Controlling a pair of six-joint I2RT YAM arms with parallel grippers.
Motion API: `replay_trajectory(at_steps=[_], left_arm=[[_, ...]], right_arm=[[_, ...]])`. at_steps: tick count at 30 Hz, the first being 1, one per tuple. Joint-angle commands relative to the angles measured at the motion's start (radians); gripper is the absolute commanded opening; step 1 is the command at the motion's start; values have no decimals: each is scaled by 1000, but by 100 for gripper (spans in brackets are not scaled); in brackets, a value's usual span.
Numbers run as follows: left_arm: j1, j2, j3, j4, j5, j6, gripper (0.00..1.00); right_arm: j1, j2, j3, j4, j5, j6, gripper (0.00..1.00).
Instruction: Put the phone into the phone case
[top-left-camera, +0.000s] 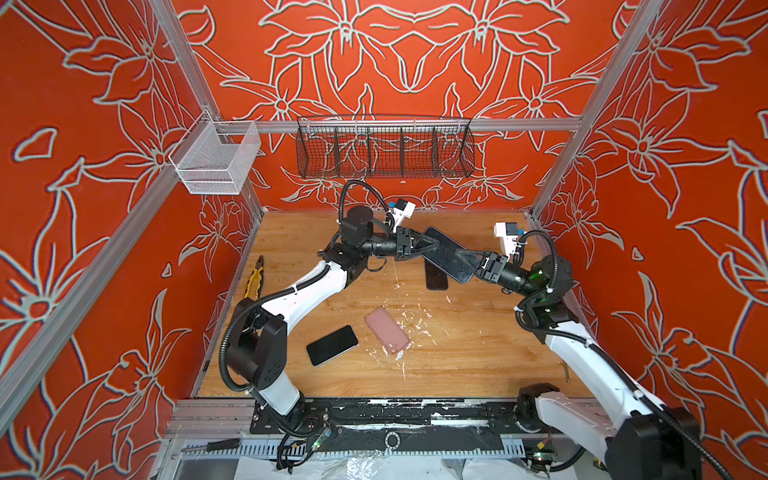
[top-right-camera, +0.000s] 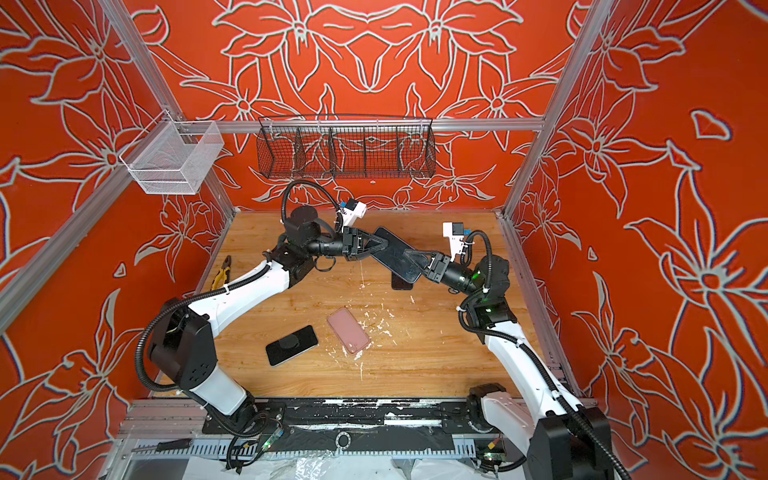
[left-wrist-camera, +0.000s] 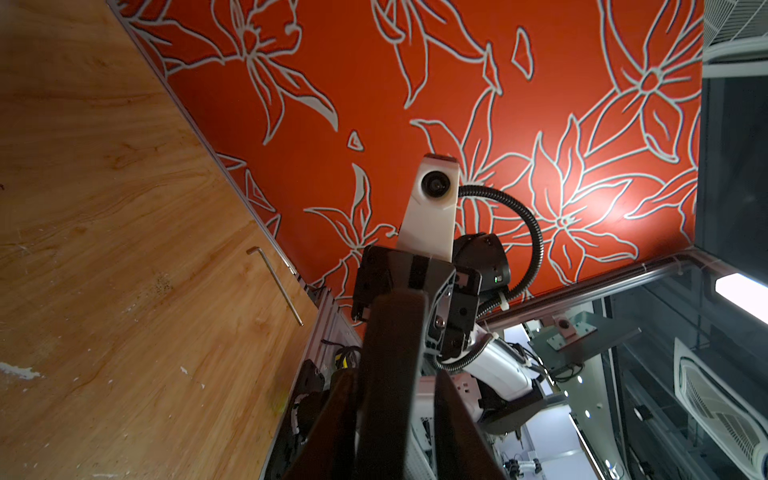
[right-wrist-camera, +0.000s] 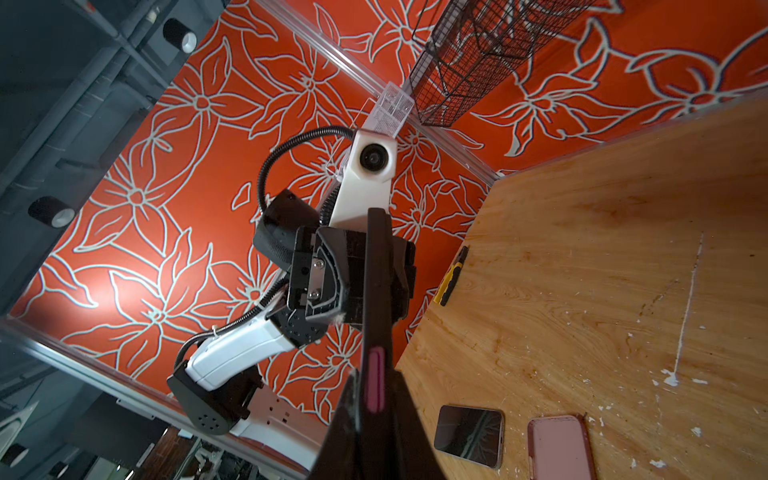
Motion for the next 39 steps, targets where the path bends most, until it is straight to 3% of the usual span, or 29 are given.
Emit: replay_trajectory(at_steps=[1, 6, 10, 22, 27, 32, 34, 39], left_arm=[[-16, 5, -26, 236, -52, -137, 30], [-59, 55, -52, 357, -137, -214, 29], [-86, 108, -24, 383, -168, -229, 28], [-125, 142, -17, 409, -269, -238, 0], [-119, 136, -39, 399, -286, -229, 0], [-82, 119, -65, 385, -232, -215, 0], [-59, 112, -61, 360, -167, -193, 0], [-17, 101, -14, 262, 45, -113, 0]], right_arm=[[-5, -6, -13, 77, 149, 42, 0], [-3, -7, -47, 101, 225, 68, 0], [3, 14, -53, 133, 219, 89, 0], [25, 12, -91, 121, 277, 71, 0], [29, 9, -90, 116, 250, 57, 1], [18, -42, -45, 18, 172, -19, 39], [2, -59, -30, 10, 126, -26, 49], [-44, -61, 10, 18, -32, -18, 62]])
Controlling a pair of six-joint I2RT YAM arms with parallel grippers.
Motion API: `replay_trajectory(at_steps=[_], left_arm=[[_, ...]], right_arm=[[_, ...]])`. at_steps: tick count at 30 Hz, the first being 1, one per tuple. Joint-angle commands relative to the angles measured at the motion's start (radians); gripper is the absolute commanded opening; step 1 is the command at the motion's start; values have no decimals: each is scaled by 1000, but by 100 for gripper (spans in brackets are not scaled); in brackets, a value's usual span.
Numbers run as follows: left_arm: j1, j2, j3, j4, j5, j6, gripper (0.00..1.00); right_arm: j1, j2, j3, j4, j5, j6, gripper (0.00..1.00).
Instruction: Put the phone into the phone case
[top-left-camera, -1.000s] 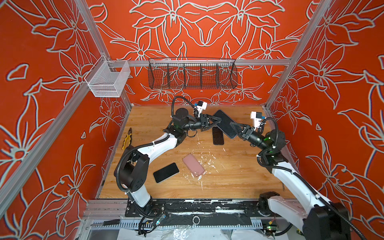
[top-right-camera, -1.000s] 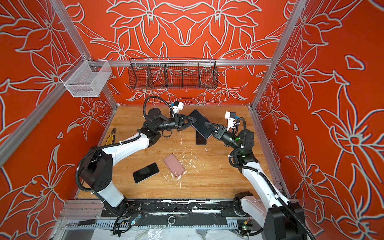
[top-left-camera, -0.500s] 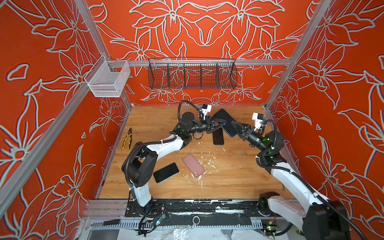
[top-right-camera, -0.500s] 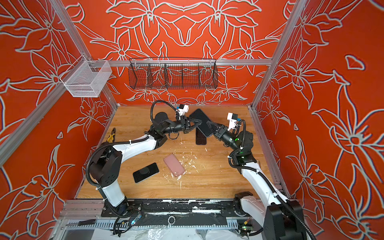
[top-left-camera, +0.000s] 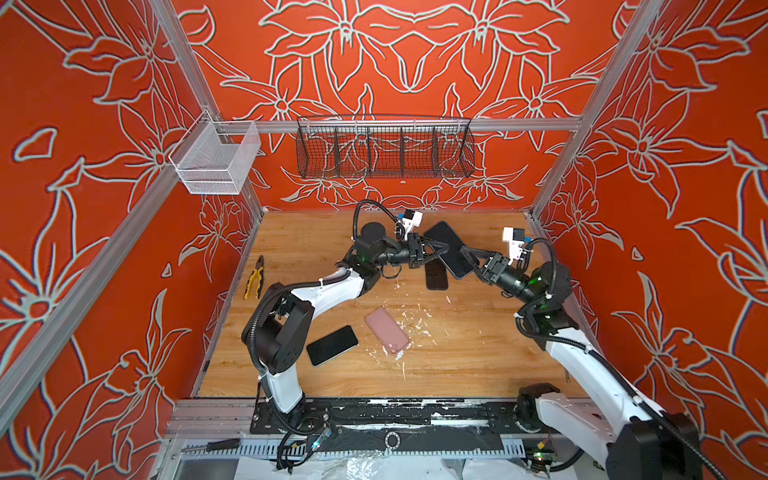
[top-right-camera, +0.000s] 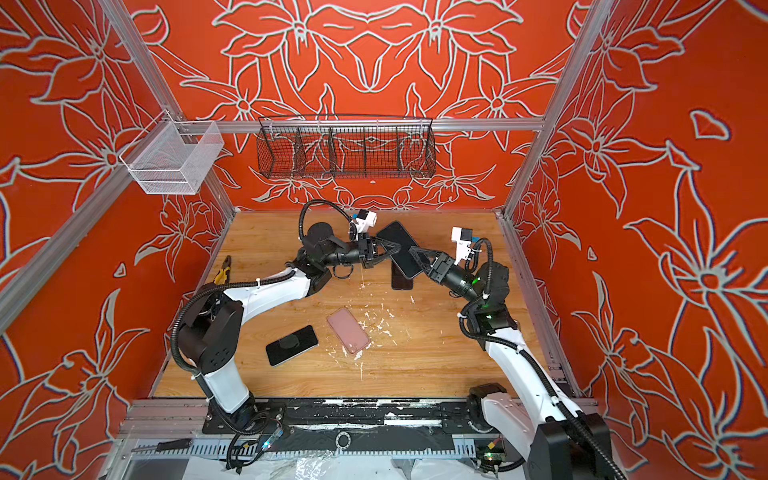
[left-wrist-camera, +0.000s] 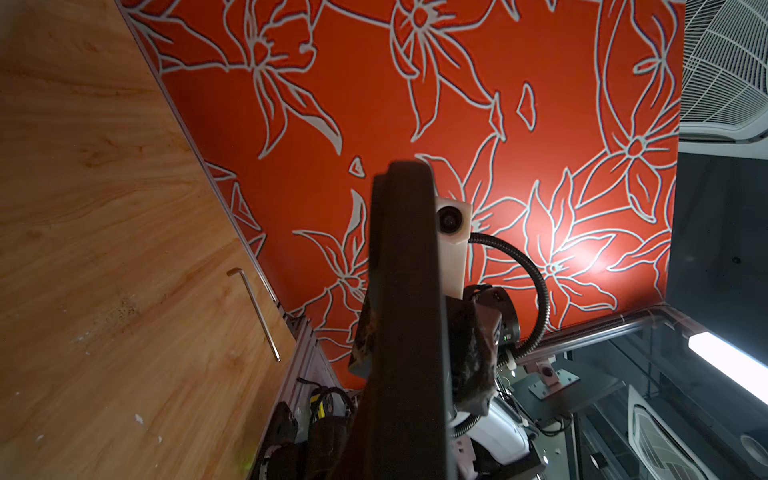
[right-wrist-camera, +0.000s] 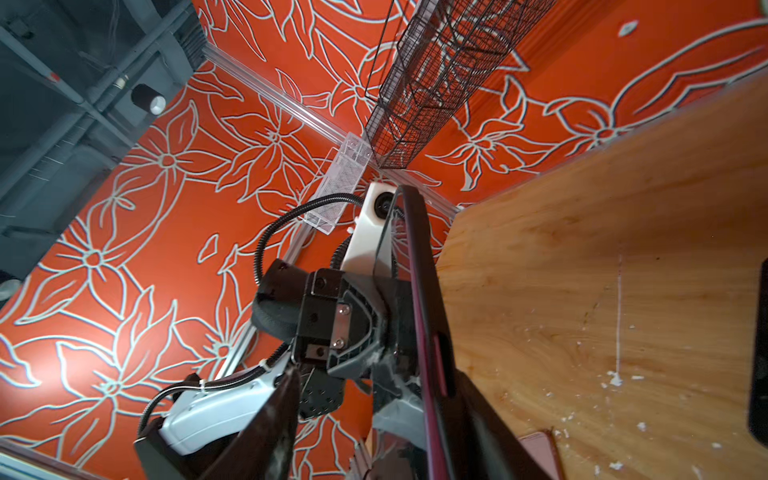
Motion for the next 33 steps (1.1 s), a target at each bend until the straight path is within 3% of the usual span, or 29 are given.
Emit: replay_trajectory(at_steps=[1, 4, 8, 10, 15, 22, 28, 33], left_arm=[[33, -50, 44, -73, 163, 99, 0], [42, -101, 69, -260, 229, 260, 0], [49, -169, 136, -674, 221, 585, 0], [51, -184, 154, -764, 214, 653, 0], [52, -193, 154, -744, 233, 628, 0], [52, -199, 134, -579, 252, 498, 0], [46, -196, 144, -549, 276, 468, 0], [43, -192, 144, -528, 286, 443, 0]], right_arm=[[-27, -21, 63, 52, -150, -9, 64], [-45, -29, 66, 51, -194, -8, 66], [-63, -48, 80, 3, -230, -32, 69], [-64, -43, 95, -4, -259, -35, 69], [-63, -8, 103, 12, -346, -25, 70], [-46, 14, 51, 47, -378, -21, 72], [-17, 34, 34, 70, -404, -31, 74], [6, 62, 22, 130, -402, -10, 63]])
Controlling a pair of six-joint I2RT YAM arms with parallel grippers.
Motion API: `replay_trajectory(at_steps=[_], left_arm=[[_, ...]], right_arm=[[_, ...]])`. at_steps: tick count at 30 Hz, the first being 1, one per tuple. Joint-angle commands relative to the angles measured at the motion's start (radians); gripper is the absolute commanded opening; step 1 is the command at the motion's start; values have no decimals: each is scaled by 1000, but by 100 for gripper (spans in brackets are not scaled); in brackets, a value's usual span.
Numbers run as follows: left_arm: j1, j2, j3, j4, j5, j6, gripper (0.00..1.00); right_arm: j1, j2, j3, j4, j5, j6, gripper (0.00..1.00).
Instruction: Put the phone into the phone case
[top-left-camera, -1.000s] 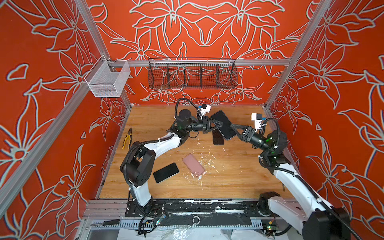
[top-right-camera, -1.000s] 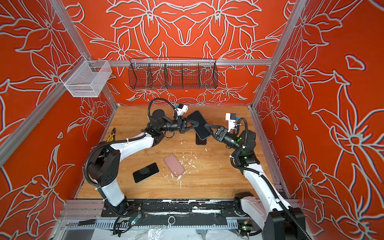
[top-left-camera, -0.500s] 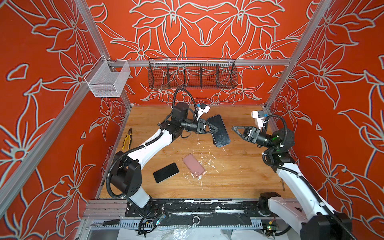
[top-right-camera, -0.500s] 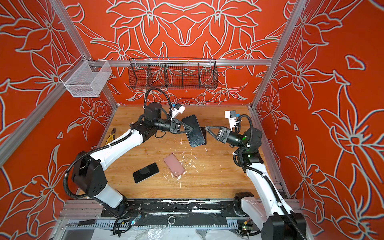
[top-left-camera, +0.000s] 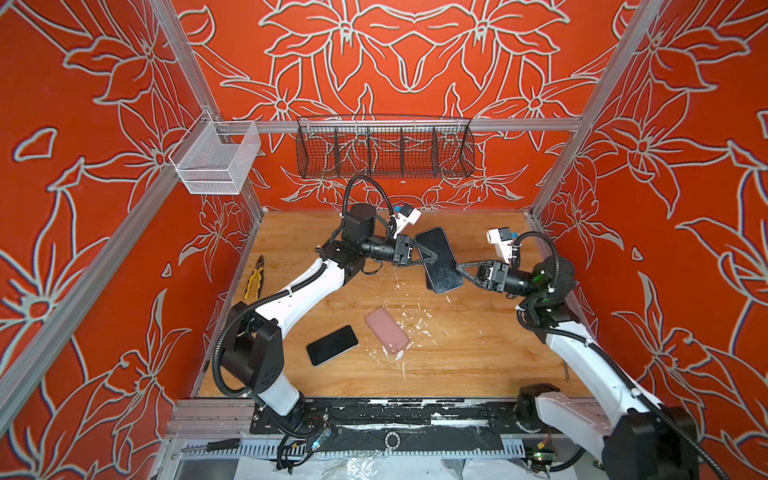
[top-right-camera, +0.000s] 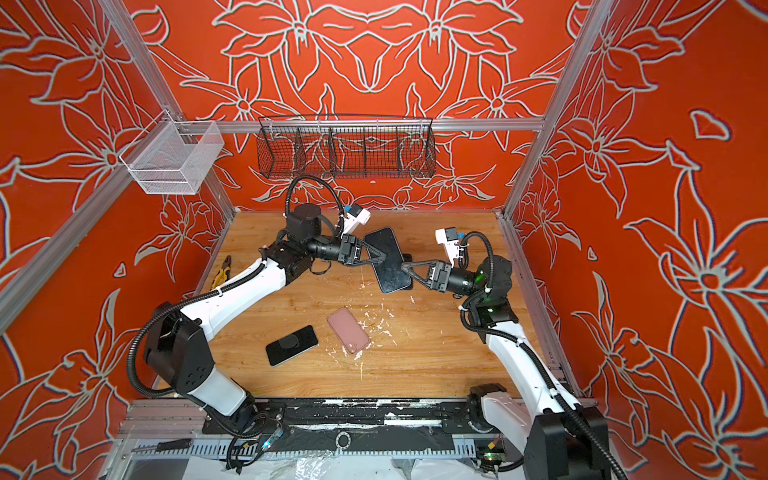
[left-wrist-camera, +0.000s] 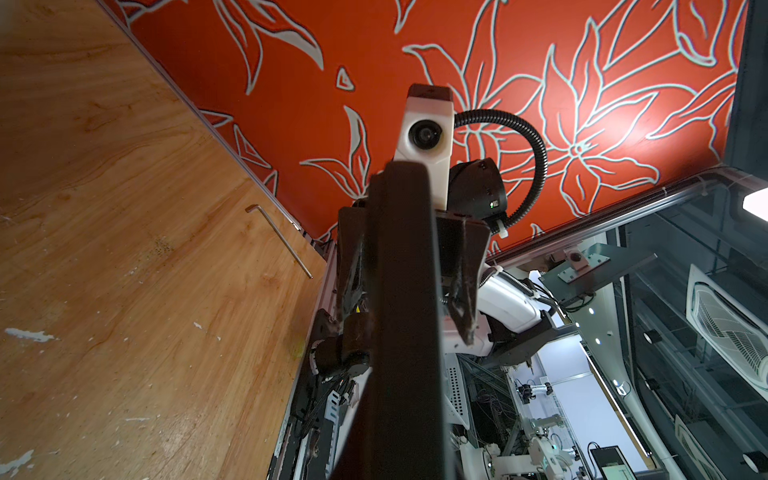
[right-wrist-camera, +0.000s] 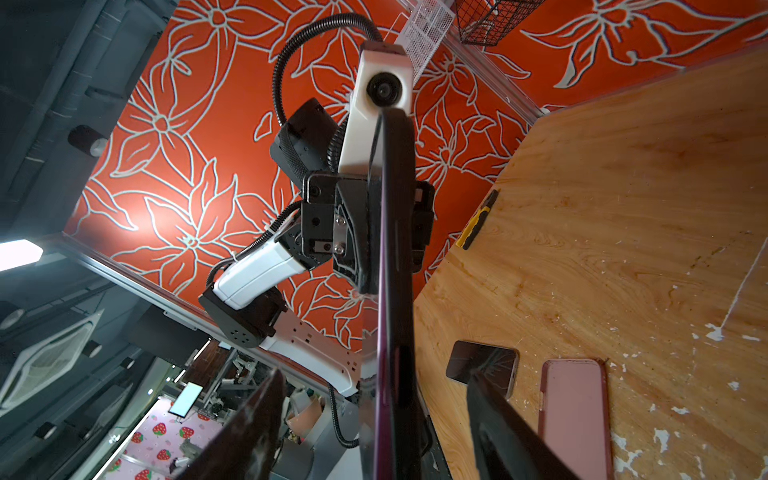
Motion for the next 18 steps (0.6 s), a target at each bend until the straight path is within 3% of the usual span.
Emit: replay_trajectory(at_steps=[1, 12, 18], left_arm=[[-4, -25, 17, 93, 47, -36, 0], [-4, -20, 19, 97, 52, -47, 0], [-2, -19, 25, 100, 40, -47, 0]], right_arm=[[12, 10, -17, 85, -23, 5, 59], [18, 28, -30, 95, 9, -7, 0], [18, 1, -27, -26, 57, -77, 0]])
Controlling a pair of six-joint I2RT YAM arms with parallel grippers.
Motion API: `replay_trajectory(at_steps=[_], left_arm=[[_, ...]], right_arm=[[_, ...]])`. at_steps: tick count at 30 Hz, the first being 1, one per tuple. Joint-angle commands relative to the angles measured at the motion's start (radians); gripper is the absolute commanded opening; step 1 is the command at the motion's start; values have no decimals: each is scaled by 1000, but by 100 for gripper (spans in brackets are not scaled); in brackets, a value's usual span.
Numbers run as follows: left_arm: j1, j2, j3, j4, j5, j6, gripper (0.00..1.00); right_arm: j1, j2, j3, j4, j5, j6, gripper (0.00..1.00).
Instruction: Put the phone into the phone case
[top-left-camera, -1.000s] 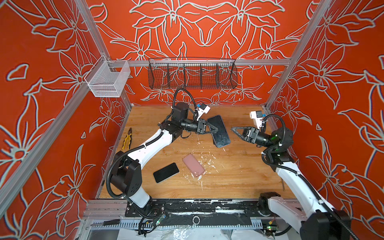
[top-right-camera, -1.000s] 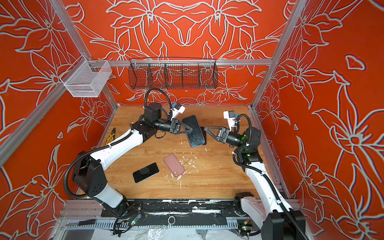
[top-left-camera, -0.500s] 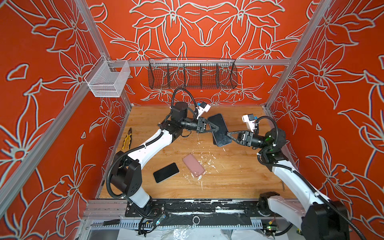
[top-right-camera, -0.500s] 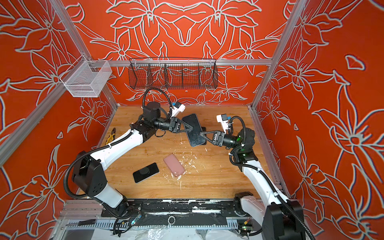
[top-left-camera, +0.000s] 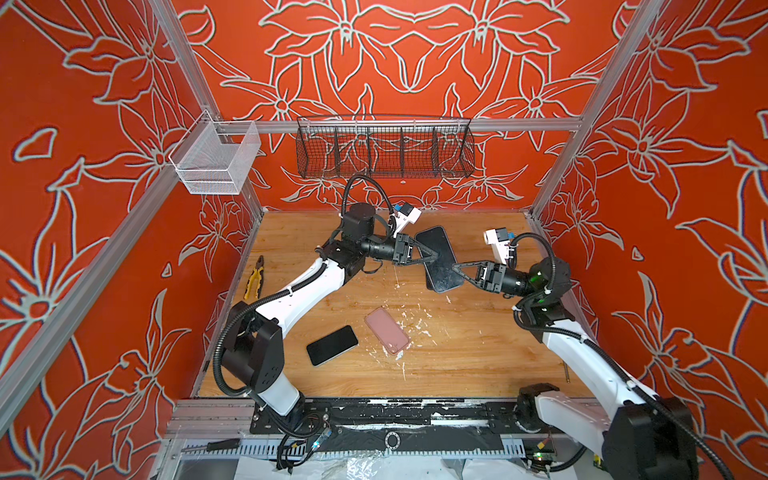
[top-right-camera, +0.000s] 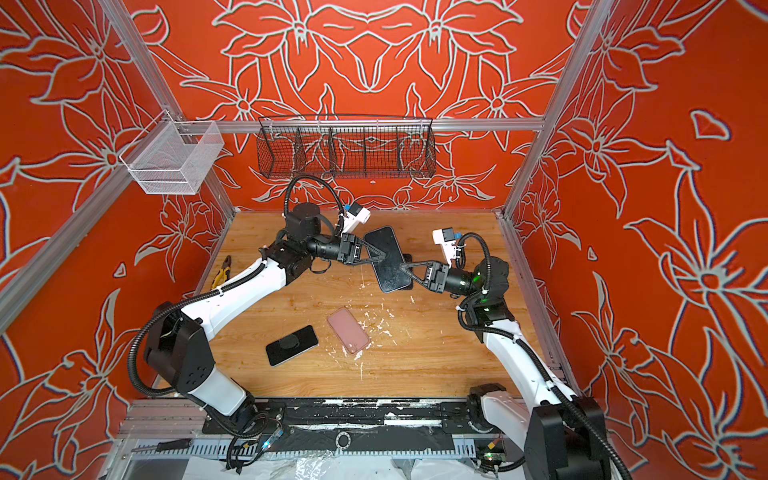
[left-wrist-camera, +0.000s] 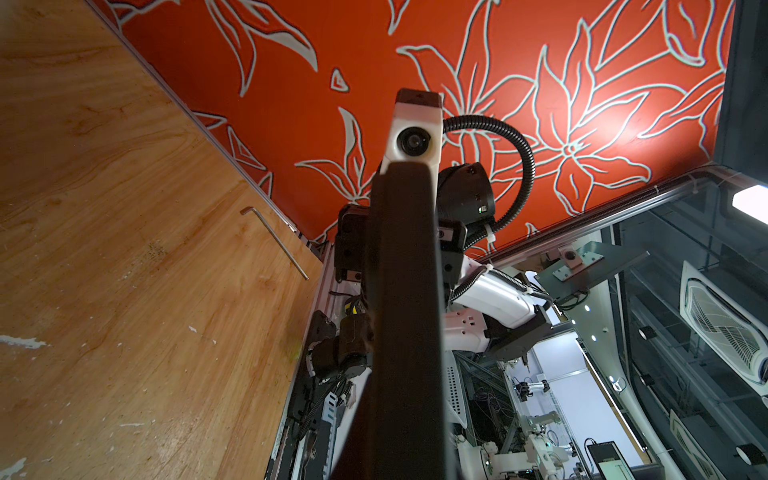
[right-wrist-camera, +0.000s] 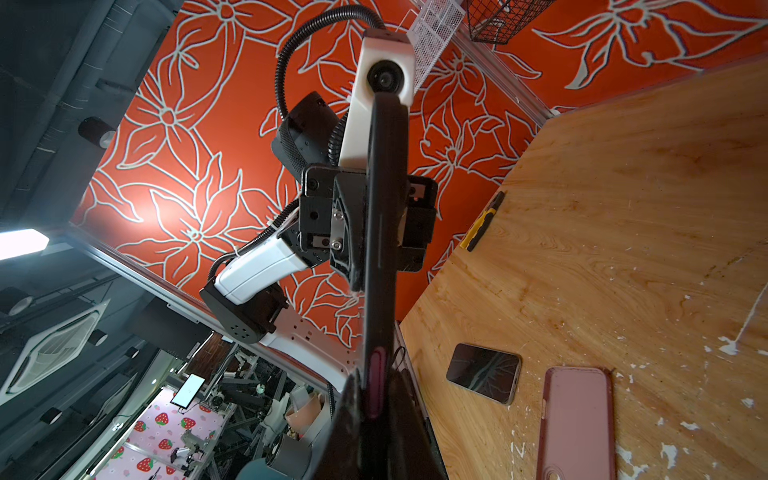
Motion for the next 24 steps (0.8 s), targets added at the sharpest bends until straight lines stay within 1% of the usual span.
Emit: replay_trajectory(at_steps=[1, 3, 4, 5, 6, 8, 11, 15, 18, 21, 24], left_arm=[[-2, -21, 25, 70, 27, -26, 0], [-1, -23, 25, 79, 13, -34, 0], [-1, -23, 22, 90, 4, -42, 4], [-1, -24, 19, 105, -6, -54, 14], [-2, -25, 14, 123, -15, -67, 17], [-7, -24, 4, 181, -32, -105, 30], [-30, -13, 6, 239, -45, -141, 35], [-67, 7, 7, 282, -65, -163, 35], [-79, 19, -12, 341, -82, -201, 33], [-93, 30, -21, 379, -95, -226, 29], [-109, 35, -22, 391, -108, -229, 21]], right_arm=[[7, -28, -8, -125, 61, -102, 0], [6, -55, 1, -213, 101, -148, 0], [7, -70, 5, -248, 124, -164, 0], [6, -80, 9, -274, 145, -170, 0], [7, -83, 8, -277, 162, -163, 0], [11, -78, -4, -239, 189, -127, 0], [30, -50, -18, -178, 231, -88, 0], [39, -14, -48, -72, 294, -25, 0], [40, 0, -54, -38, 327, -1, 0], [44, 8, -60, -33, 362, 10, 0], [47, 13, -70, -26, 398, 19, 0]])
